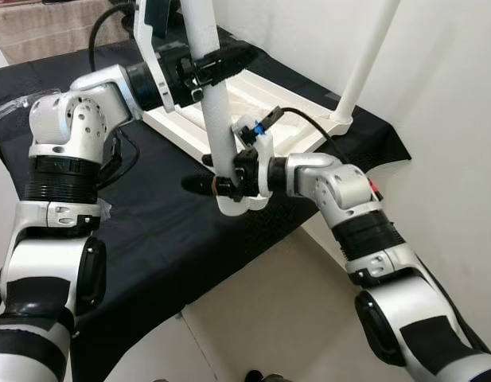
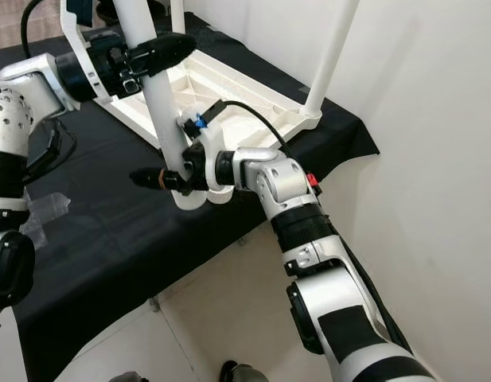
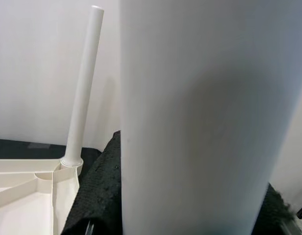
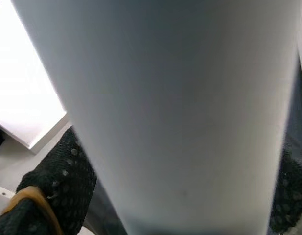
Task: Building children table
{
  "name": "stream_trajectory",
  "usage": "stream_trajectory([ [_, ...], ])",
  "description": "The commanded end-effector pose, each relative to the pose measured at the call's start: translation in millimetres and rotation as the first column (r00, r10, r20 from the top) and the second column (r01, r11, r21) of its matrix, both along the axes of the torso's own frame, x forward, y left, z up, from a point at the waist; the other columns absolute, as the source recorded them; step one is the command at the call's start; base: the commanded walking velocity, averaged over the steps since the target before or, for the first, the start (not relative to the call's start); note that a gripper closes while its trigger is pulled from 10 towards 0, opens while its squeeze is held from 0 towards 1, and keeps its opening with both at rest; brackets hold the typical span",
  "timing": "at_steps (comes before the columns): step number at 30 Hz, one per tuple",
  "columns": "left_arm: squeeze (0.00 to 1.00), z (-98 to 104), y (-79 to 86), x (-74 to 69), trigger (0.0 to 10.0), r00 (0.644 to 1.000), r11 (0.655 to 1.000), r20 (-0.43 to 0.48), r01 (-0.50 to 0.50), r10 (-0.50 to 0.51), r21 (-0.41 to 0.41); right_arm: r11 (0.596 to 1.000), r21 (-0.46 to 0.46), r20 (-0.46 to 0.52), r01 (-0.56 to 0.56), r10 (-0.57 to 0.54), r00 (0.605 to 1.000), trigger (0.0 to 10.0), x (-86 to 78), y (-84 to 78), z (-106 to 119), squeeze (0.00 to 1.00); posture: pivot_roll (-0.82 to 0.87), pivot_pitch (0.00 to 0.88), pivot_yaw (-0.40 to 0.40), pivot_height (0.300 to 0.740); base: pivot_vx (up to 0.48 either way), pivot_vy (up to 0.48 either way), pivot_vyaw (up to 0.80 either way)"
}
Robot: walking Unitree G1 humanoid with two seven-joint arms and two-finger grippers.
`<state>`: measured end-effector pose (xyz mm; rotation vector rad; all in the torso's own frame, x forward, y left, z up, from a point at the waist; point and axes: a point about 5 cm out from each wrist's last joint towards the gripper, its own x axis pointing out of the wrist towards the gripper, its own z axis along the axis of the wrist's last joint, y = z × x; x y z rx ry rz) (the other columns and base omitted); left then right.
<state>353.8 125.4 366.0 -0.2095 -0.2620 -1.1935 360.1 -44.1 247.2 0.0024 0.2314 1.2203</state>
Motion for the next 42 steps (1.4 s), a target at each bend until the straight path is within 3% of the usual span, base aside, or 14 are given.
stream_trajectory([
  [1, 0.00, 18.6, -20.5, -12.1, 10.0, 0.990, 0.993, 0.087, 0.116, -0.114, -0.022, 0.999, 0.022, 0.015, -0.031, 0.031, 0.999, 10.0, -2.0, 15.2, 5.0, 0.00, 0.04, 0.145, -0.074, 0.740, 0.000, 0.000, 0.00],
  [9, 0.00, 14.8, -20.9, -15.0, 10.0, 0.989, 0.993, 0.091, 0.119, -0.118, -0.009, 0.980, 0.123, 0.127, -0.154, 0.139, 0.982, 10.0, -12.8, 12.9, 28.7, 0.00, 0.04, 0.135, -0.072, 0.740, 0.000, 0.000, 0.00],
  [15, 0.00, 14.4, -20.8, -16.4, 10.0, 0.988, 0.993, 0.095, 0.122, -0.121, -0.005, 0.971, 0.123, 0.176, -0.207, 0.184, 0.967, 10.0, -18.1, 10.9, 32.9, 0.00, 0.04, 0.129, -0.073, 0.740, 0.000, 0.000, 0.00],
  [20, 0.00, 14.7, -21.1, -16.5, 10.0, 0.988, 0.993, 0.099, 0.121, -0.119, -0.007, 0.973, 0.112, 0.184, -0.202, 0.180, 0.966, 10.0, -17.7, 12.3, 34.5, 0.00, 0.04, 0.128, -0.073, 0.740, 0.000, 0.000, 0.00],
  [26, 0.00, 11.3, -26.8, -18.1, 10.0, 0.987, 0.990, 0.084, 0.136, -0.134, -0.019, 0.987, 0.124, 0.164, -0.103, 0.082, 0.983, 10.0, -6.4, 17.4, 34.6, 0.00, 0.04, 0.130, -0.073, 0.740, 0.000, 0.000, 0.00],
  [42, 0.00, -10.6, -28.2, -20.7, 10.0, 0.990, 0.990, 0.029, 0.138, -0.137, -0.015, 0.992, 0.067, 0.159, -0.106, 0.094, 0.983, 10.0, -6.8, 16.6, 23.5, 0.00, 0.04, 0.137, -0.074, 0.740, 0.000, 0.000, 0.00],
])
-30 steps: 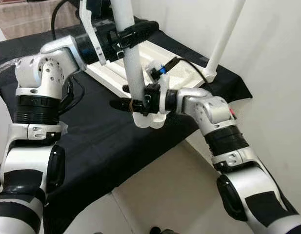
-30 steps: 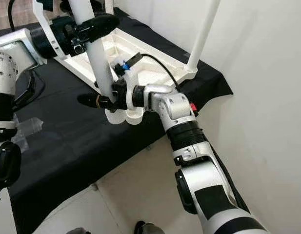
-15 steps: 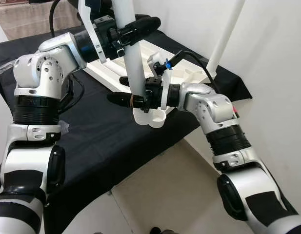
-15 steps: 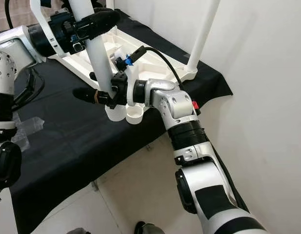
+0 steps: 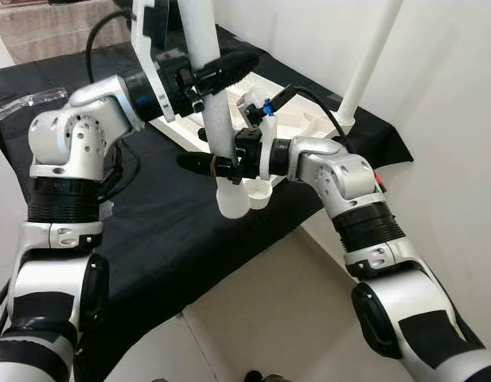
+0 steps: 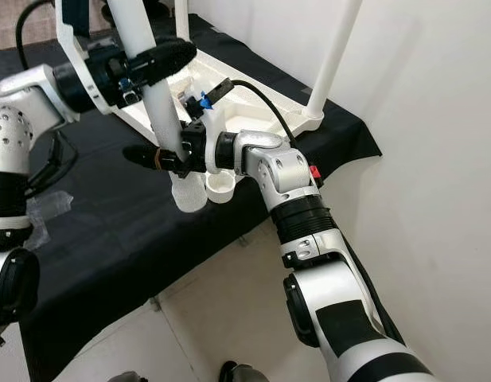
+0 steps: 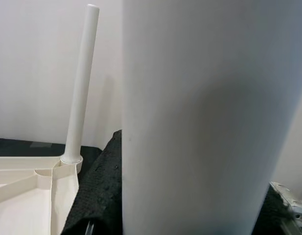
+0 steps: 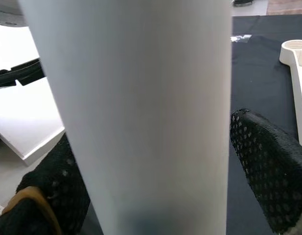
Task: Building children table
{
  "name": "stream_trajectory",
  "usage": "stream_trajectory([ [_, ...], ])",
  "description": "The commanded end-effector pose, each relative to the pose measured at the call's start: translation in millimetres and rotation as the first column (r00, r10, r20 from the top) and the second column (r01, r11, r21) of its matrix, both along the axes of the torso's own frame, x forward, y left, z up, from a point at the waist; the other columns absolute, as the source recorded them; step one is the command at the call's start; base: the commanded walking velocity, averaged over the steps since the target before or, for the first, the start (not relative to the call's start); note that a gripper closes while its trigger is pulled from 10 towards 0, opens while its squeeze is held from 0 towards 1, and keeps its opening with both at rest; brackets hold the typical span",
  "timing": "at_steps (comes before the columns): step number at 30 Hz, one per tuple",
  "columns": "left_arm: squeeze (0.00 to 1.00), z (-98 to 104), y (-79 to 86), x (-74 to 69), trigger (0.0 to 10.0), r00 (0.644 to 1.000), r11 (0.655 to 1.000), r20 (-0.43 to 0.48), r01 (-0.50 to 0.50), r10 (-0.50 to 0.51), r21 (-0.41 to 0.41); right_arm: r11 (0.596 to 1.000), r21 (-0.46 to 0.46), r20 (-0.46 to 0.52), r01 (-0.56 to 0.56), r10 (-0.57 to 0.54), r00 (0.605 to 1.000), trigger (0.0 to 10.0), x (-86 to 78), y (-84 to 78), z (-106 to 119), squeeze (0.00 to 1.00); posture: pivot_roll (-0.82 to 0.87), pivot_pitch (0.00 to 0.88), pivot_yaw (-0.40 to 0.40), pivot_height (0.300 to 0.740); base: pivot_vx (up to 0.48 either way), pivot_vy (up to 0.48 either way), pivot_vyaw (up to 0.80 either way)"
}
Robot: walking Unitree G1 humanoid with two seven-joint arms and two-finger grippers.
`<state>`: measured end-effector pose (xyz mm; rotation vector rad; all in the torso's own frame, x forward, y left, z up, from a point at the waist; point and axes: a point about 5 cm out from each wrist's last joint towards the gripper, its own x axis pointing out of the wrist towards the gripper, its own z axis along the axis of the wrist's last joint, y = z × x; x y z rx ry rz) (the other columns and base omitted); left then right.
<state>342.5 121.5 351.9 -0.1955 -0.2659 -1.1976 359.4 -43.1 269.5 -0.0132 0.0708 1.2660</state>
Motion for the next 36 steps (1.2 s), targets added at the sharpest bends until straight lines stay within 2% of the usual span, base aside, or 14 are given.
stream_trajectory([
  [1, 0.00, 3.2, -24.5, -9.3, 10.0, 0.991, 0.990, 0.017, 0.136, -0.136, -0.025, 0.998, -0.008, 0.032, -0.062, 0.062, 0.998, 10.0, -6.7, 16.8, 1.4, 0.00, 0.04, 0.137, -0.074, 0.740, 0.000, 0.000, 0.00],
  [23, 0.00, 6.7, -27.1, -7.0, 10.0, 0.991, 0.991, 0.028, 0.129, -0.128, -0.043, 0.989, -0.044, 0.027, -0.142, 0.144, 0.989, 10.0, -17.8, 34.4, -1.4, 0.00, 0.02, 0.145, -0.069, 0.740, 0.000, 0.000, 0.00],
  [25, 0.00, 6.9, -26.9, -6.9, 10.0, 0.992, 0.991, 0.029, 0.127, -0.125, -0.047, 0.980, -0.031, 0.047, -0.199, 0.200, 0.979, 10.0, -24.0, 35.8, 2.1, 0.00, 0.02, 0.145, -0.071, 0.740, 0.000, 0.000, 0.00],
  [36, 0.00, 7.9, -27.5, -6.1, 10.0, 0.992, 0.991, 0.031, 0.123, -0.122, -0.051, 0.978, -0.058, 0.042, -0.199, 0.202, 0.979, 10.0, -26.7, 40.0, -2.2, 0.00, 0.02, 0.146, -0.067, 0.740, 0.000, 0.000, 0.00],
])
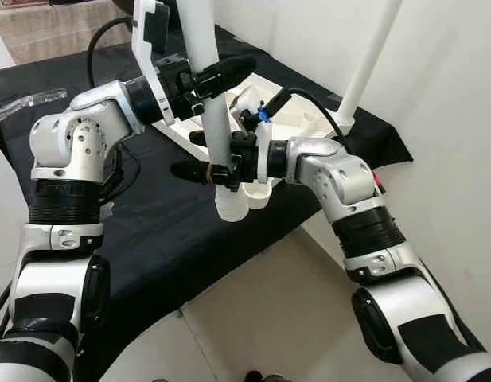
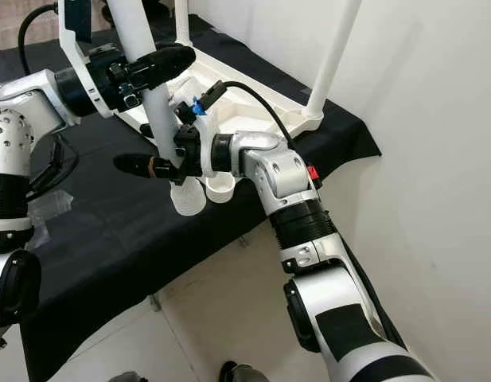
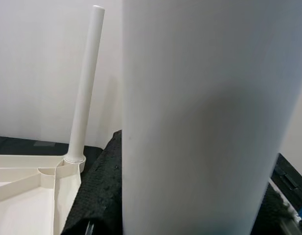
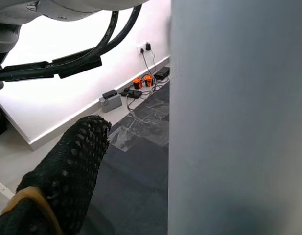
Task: Building children table
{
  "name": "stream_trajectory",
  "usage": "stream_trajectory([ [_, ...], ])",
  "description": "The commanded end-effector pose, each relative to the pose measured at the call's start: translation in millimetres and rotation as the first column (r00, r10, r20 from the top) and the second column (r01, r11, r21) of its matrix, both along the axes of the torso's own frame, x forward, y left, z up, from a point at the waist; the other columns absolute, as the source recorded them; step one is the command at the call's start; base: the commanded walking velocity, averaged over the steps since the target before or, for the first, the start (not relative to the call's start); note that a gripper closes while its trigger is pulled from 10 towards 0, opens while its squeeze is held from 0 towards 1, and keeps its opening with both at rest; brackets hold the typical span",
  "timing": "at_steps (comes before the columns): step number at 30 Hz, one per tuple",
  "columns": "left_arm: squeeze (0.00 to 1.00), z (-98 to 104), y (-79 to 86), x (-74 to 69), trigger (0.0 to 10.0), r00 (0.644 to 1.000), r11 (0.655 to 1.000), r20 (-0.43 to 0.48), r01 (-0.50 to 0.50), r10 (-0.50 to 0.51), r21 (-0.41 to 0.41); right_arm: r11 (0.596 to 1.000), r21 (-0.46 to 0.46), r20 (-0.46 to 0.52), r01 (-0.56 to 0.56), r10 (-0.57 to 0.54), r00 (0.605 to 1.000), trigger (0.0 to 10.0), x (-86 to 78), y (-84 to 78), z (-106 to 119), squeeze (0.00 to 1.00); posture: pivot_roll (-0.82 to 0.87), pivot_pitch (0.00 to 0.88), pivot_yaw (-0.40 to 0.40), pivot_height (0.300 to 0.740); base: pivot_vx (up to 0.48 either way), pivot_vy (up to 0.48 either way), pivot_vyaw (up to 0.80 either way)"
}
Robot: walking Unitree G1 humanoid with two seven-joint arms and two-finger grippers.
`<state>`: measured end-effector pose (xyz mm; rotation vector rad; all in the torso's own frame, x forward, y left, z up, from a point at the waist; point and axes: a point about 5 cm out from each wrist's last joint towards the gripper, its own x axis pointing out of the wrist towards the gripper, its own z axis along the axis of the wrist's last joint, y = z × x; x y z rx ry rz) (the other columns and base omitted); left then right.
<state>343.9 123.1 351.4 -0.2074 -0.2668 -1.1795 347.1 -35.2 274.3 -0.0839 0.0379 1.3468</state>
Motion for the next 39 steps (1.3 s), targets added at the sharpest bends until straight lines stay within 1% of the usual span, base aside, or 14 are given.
stream_trajectory([
  [1, 0.00, 8.4, -29.1, -7.5, 10.0, 0.990, 0.990, 0.040, 0.139, -0.137, -0.039, 0.993, -0.025, -0.016, -0.117, 0.117, 0.993, 10.0, -14.3, 32.0, -7.0, 0.00, 0.02, 0.146, -0.067, 0.740, 0.000, 0.000, 0.00],
  [6, 0.00, 8.8, -29.2, -7.3, 10.0, 0.990, 0.990, 0.041, 0.138, -0.136, -0.040, 0.994, -0.057, -0.045, -0.097, 0.094, 0.995, 10.0, -11.9, 33.2, -10.8, 0.00, 0.02, 0.146, -0.066, 0.740, 0.000, 0.000, 0.00],
  [9, 0.00, 9.7, -31.0, -7.7, 10.0, 0.989, 0.989, 0.045, 0.139, -0.138, -0.043, 0.989, -0.124, -0.098, -0.081, 0.069, 0.993, 10.0, -10.8, 36.0, -19.8, 0.00, 0.02, 0.146, -0.066, 0.740, 0.000, 0.000, 0.00],
  [10, 0.00, 9.7, -31.0, -7.7, 10.0, 0.989, 0.989, 0.045, 0.139, -0.138, -0.043, 0.989, -0.124, -0.098, -0.081, 0.069, 0.993, 10.0, -10.8, 36.0, -19.8, 0.00, 0.02, 0.146, -0.066, 0.740, 0.000, 0.000, 0.00],
  [11, 0.00, 10.1, -32.2, -8.3, 10.0, 0.989, 0.989, 0.046, 0.142, -0.140, -0.044, 0.987, -0.146, -0.124, -0.062, 0.044, 0.991, 10.0, -9.0, 36.4, -24.0, 0.00, 0.02, 0.146, -0.066, 0.740, 0.000, 0.000, 0.00],
  [12, 0.00, 10.3, -32.5, -8.6, 10.0, 0.989, 0.989, 0.047, 0.144, -0.142, -0.044, 0.987, -0.151, -0.130, -0.046, 0.026, 0.991, 10.0, -7.1, 36.0, -25.3, 0.00, 0.02, 0.146, -0.066, 0.740, 0.000, 0.000, 0.00],
  [16, 0.00, 10.9, -32.7, -8.9, 10.0, 0.989, 0.988, 0.049, 0.145, -0.143, -0.046, 0.988, -0.154, -0.136, -0.029, 0.008, 0.991, 10.0, -4.9, 35.5, -26.1, 0.00, 0.02, 0.146, -0.066, 0.740, 0.000, 0.000, 0.00],
  [22, 0.00, 12.9, -32.6, -8.5, 10.0, 0.989, 0.988, 0.053, 0.143, -0.141, -0.050, 0.991, -0.136, -0.139, -0.003, -0.016, 0.990, 10.0, -1.4, 37.4, -20.7, 0.00, 0.02, 0.146, -0.066, 0.740, 0.000, 0.000, 0.00],
  [33, 0.00, 13.4, -33.4, -10.2, 10.0, 0.988, 0.988, 0.058, 0.143, -0.140, -0.054, 0.989, -0.117, -0.152, 0.091, -0.108, 0.983, 10.0, 8.4, 36.7, -17.8, 0.00, 0.02, 0.132, -0.066, 0.740, 0.000, 0.000, 0.00],
  [39, 0.00, 12.1, -34.3, -10.7, 10.0, 0.988, 0.988, 0.058, 0.147, -0.144, -0.055, 0.989, -0.094, -0.150, 0.111, -0.124, 0.981, 10.0, 11.4, 37.1, -13.6, 0.00, 0.02, 0.126, -0.068, 0.740, 0.000, 0.000, 0.00],
])
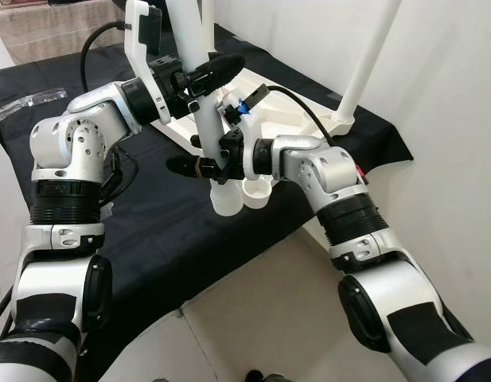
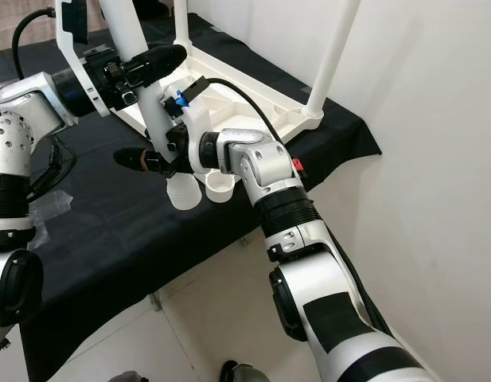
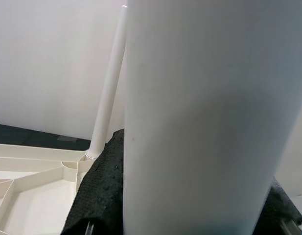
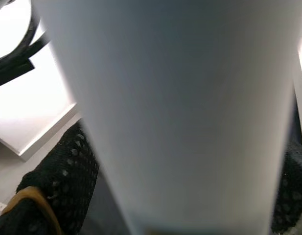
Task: Building children table
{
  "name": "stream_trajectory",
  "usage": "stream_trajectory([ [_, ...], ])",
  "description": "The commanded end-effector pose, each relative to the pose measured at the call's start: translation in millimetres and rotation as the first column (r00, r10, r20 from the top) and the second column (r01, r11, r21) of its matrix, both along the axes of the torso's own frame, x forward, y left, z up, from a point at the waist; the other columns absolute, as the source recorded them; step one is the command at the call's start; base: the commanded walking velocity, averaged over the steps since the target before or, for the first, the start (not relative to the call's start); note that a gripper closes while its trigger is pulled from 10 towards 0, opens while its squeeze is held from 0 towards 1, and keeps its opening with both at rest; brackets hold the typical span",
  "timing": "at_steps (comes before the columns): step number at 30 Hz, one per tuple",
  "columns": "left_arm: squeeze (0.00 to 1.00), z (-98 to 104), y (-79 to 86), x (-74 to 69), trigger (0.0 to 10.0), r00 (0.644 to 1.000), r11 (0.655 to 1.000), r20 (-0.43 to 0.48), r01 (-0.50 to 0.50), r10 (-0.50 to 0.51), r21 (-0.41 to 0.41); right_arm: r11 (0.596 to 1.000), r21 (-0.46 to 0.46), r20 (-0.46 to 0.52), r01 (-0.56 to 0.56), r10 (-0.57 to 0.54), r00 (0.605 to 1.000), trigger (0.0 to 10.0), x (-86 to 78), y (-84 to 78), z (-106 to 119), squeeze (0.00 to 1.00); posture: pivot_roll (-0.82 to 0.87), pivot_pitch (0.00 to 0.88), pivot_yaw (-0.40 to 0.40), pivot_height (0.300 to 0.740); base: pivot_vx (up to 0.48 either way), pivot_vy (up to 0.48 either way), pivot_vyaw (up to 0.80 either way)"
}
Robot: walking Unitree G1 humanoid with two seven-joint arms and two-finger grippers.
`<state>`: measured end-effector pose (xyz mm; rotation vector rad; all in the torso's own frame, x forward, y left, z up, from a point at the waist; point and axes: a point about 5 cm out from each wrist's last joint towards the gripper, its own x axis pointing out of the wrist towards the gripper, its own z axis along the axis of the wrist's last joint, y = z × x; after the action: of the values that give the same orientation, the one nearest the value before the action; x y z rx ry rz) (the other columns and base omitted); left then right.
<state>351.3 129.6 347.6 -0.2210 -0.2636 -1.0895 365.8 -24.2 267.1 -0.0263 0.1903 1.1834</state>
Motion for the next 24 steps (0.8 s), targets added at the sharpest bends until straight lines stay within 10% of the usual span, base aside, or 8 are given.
stream_trajectory([
  [1, 0.00, 15.8, -40.8, -18.1, 10.0, 0.970, 0.973, 0.083, 0.230, -0.227, -0.033, 0.998, -0.032, -0.022, -0.051, 0.050, 0.999, 10.0, -7.2, 26.2, -6.4, 0.00, 0.02, 0.126, -0.068, 0.740, 0.000, 0.000, 0.00],
  [2, 0.00, 15.7, -40.8, -18.1, 10.0, 0.970, 0.973, 0.083, 0.230, -0.227, -0.032, 0.998, -0.027, -0.019, -0.051, 0.050, 0.999, 7.4, -7.0, 26.5, -5.5, 0.00, 0.02, 0.126, -0.068, 0.740, 0.000, 0.000, 0.00],
  [3, 0.00, 15.7, -40.8, -18.1, 10.0, 0.970, 0.973, 0.083, 0.230, -0.227, -0.032, 0.998, -0.022, -0.016, -0.050, 0.050, 0.999, 1.5, -6.9, 26.8, -4.8, 0.00, 0.02, 0.126, -0.067, 0.740, 0.000, 0.000, 0.00],
  [5, 0.00, 15.8, -40.8, -17.9, 10.0, 0.970, 0.973, 0.083, 0.230, -0.226, -0.032, 0.998, -0.019, -0.015, -0.058, 0.057, 0.998, 0.0, -7.4, 27.2, -4.2, 0.00, 0.02, 0.128, -0.067, 0.740, 0.000, 0.000, 0.00],
  [22, 0.00, 15.4, -40.1, -14.9, 10.0, 0.975, 0.976, 0.054, 0.216, -0.214, -0.030, 0.996, 0.009, 0.002, -0.089, 0.089, 0.996, 0.0, -10.0, 31.2, 1.4, 0.00, 0.02, 0.131, -0.064, 0.740, 0.000, 0.000, 0.00],
  [23, 1.00, 14.1, -40.7, -14.9, 10.0, 0.974, 0.974, 0.039, 0.226, -0.225, -0.023, 0.996, 0.008, 0.000, -0.090, 0.090, 0.996, 0.0, -10.2, 31.2, 0.9, 0.00, 0.02, 0.131, -0.064, 0.740, 0.000, 0.000, 0.00],
  [24, 1.00, 13.2, -41.3, -15.3, 10.0, 0.971, 0.972, 0.033, 0.236, -0.235, -0.020, 0.996, 0.007, 0.000, -0.091, 0.091, 0.996, 0.0, -10.4, 31.1, 0.5, 0.00, 0.02, 0.131, -0.064, 0.740, 0.000, 0.000, 0.00],
])
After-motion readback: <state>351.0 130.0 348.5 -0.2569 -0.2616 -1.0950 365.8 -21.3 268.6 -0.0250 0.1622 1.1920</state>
